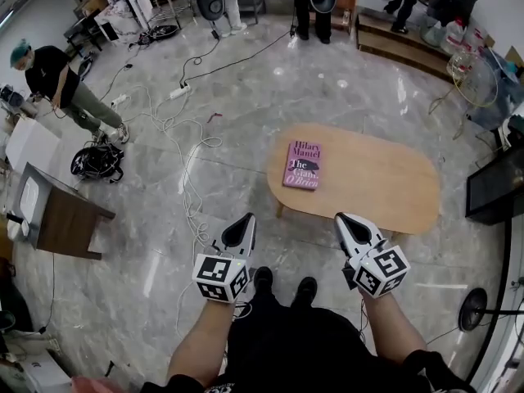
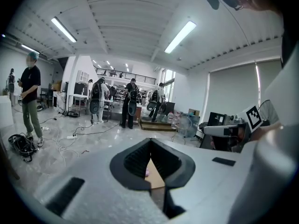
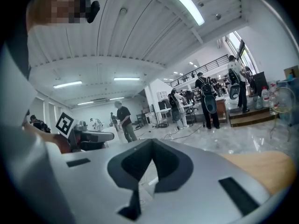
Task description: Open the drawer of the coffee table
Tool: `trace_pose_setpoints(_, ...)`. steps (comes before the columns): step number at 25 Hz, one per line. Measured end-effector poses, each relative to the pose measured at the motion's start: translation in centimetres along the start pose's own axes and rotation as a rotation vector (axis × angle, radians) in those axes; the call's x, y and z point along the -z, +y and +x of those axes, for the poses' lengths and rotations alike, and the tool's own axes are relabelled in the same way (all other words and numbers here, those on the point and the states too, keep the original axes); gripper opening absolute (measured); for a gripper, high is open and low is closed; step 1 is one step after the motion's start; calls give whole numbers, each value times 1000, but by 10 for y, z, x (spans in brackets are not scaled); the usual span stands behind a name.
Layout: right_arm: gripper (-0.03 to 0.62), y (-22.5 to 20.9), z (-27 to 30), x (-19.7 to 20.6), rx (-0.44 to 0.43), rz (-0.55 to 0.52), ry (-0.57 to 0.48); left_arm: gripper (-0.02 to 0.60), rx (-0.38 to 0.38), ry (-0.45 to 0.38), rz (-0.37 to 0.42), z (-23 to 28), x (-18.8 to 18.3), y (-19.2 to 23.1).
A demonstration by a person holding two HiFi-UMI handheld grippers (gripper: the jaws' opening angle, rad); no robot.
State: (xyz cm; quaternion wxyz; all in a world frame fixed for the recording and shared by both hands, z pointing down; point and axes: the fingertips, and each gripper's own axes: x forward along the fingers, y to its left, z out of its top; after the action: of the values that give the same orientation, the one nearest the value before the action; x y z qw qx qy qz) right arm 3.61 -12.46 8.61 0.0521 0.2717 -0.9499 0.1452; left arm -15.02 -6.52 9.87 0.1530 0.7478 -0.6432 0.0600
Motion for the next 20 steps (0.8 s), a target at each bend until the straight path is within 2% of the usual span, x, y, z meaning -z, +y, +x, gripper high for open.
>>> trace_pose_setpoints(4, 5, 9, 14, -1, 49, -8, 23, 8, 56, -4, -7, 9, 1, 17)
trace_pose_setpoints(10, 5, 24, 47, -2, 147, 5, 26, 8, 121, -19, -38, 18, 0, 64)
trace_pose_setpoints(15, 5, 49, 70, -1, 159, -15, 34, 8, 194, 2, 8, 27, 7, 88)
trace_pose_setpoints(20, 5, 50, 78, 15, 168, 0, 69, 8, 216, 31, 6, 35, 17, 91)
